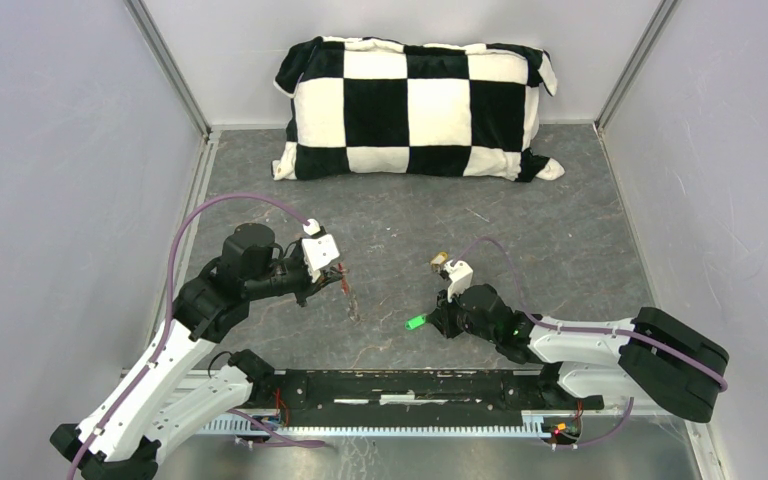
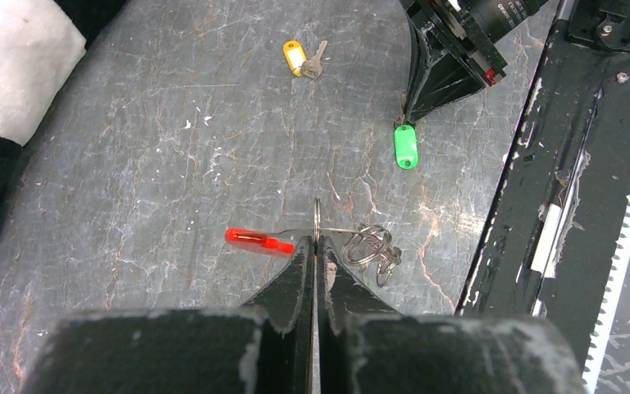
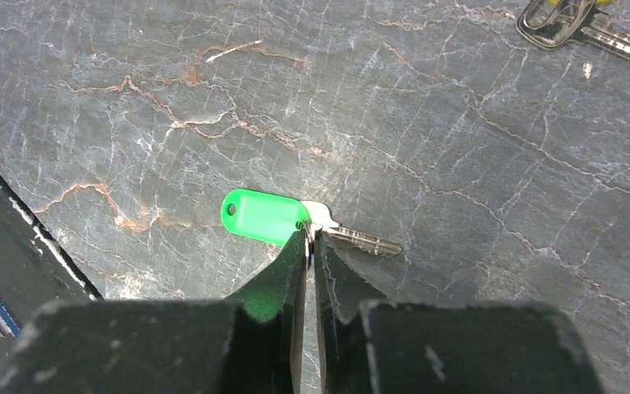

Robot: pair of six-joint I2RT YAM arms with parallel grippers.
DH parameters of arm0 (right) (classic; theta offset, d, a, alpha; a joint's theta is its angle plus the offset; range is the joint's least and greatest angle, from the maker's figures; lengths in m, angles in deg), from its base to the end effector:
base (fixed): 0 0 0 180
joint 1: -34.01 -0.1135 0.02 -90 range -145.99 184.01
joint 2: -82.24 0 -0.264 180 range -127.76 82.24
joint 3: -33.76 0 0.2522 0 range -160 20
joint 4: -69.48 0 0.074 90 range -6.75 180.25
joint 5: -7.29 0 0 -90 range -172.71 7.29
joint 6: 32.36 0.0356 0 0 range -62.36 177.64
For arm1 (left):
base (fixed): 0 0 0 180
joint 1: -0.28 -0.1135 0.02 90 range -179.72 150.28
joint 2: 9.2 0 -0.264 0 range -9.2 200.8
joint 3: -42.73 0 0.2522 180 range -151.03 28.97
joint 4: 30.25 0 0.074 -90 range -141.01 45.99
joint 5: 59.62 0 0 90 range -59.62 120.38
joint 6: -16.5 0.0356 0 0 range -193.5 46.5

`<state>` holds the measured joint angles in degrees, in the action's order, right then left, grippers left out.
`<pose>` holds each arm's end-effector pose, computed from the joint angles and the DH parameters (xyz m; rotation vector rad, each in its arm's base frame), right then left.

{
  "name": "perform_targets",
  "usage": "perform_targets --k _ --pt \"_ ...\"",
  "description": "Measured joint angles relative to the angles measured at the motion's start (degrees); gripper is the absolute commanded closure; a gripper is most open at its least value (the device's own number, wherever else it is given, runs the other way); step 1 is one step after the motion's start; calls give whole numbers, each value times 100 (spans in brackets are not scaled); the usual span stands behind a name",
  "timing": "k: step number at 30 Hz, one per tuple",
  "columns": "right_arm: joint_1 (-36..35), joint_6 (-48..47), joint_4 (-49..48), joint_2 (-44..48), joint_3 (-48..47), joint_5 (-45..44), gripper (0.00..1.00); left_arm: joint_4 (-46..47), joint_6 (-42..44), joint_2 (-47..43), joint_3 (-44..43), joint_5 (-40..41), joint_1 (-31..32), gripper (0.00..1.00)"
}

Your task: Put the keys on the keyring

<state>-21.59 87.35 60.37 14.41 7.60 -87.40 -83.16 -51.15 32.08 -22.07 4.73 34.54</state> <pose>0.1160 0.1642 0.1314 -0.4529 2.1946 0.7643 0.1114 -0.0945 0.3363 1.2201 1.6865 -0.5923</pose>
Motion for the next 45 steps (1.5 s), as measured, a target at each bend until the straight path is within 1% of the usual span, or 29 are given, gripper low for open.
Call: perform_targets --k 3,9,11,14,15,16,17,20,23,31,33,37,42,45 --pt "7 4 -39 0 0 39 89 -2 0 -4 0 0 0 98" --pt "22 11 -122 -155 0 138 86 -17 0 -11 0 2 0 98" --pt "24 26 -177 -192 0 168 86 -20 0 -15 0 2 0 98" --pt "28 37 -212 -216 0 199 91 -22 -2 -24 0 2 0 98" --pt "31 44 -221 -216 0 216 94 -22 -2 -26 0 4 0 98" --pt "33 50 -236 -216 0 232 99 -22 0 -31 0 2 0 98" --pt "37 52 -260 -216 0 240 100 -22 0 -31 0 2 0 98" --pt "46 63 -321 -184 0 295 100 -22 0 -35 0 2 0 98" --pt "55 61 -354 -13 42 374 100 -22 0 -37 0 2 0 98" --pt "15 -258 -236 901 -37 688 100 -22 -92 -39 28 -57 0 98" --pt "-92 -437 -76 997 -234 678 100 -26 -105 -28 68 -131 0 98" --pt "-555 -822 247 997 -857 564 100 -61 -107 72 87 -243 0 98" --pt "-1154 -1268 461 741 -1867 247 99 -107 -107 203 87 -350 0 98" --pt "-1349 -1458 492 599 -2271 76 100 -107 -109 223 87 -356 0 98"
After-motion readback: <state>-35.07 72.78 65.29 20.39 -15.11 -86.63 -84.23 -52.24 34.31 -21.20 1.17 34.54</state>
